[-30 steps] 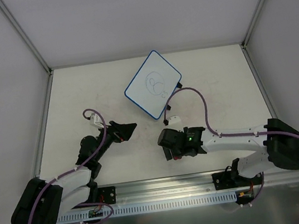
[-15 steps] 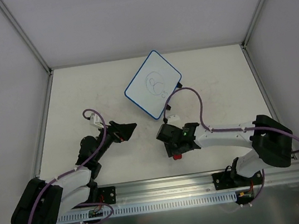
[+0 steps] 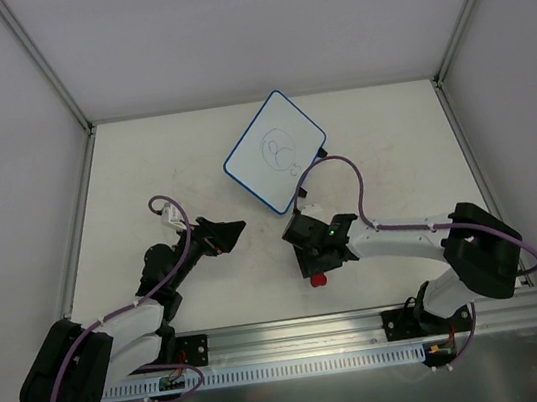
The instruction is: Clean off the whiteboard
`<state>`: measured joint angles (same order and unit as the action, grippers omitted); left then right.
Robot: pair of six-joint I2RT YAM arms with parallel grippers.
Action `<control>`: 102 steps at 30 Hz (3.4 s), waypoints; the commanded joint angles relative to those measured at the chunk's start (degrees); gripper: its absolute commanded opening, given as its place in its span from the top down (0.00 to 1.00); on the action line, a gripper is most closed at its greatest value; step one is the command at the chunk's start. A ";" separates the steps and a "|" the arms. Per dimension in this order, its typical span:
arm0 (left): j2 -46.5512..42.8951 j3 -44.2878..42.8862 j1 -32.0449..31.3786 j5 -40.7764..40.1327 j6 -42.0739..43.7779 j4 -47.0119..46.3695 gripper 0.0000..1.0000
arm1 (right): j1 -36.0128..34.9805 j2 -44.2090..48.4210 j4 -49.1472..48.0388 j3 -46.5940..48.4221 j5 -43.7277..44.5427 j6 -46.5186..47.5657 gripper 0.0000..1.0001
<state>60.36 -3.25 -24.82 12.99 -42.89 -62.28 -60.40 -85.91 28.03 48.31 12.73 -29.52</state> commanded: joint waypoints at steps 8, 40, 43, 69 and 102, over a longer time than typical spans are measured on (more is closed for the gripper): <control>-0.33 0.17 -0.49 0.01 0.71 -3.64 0.01 | 1.43 -1.01 -0.26 0.64 -3.06 1.83 0.54; 3.61 -5.89 -0.49 -4.38 2.99 -2.90 0.01 | 3.53 6.10 3.26 14.59 7.48 20.09 1.00; 8.53 -5.46 -0.41 -5.08 2.99 -12.99 0.01 | 6.16 5.58 3.08 18.73 4.95 27.63 1.00; 36.48 -24.87 2.58 -3.60 2.29 -25.34 0.23 | 31.22 -11.64 -19.94 36.31 -32.15 42.35 1.00; 43.79 -31.30 3.81 4.06 -3.51 -34.05 0.76 | 28.59 -20.61 -20.39 39.75 -27.85 43.23 1.00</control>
<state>104.73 -33.63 -20.93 16.10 -46.98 -73.67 -30.94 -106.76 8.82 85.30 -18.04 12.93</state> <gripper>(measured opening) 0.254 0.336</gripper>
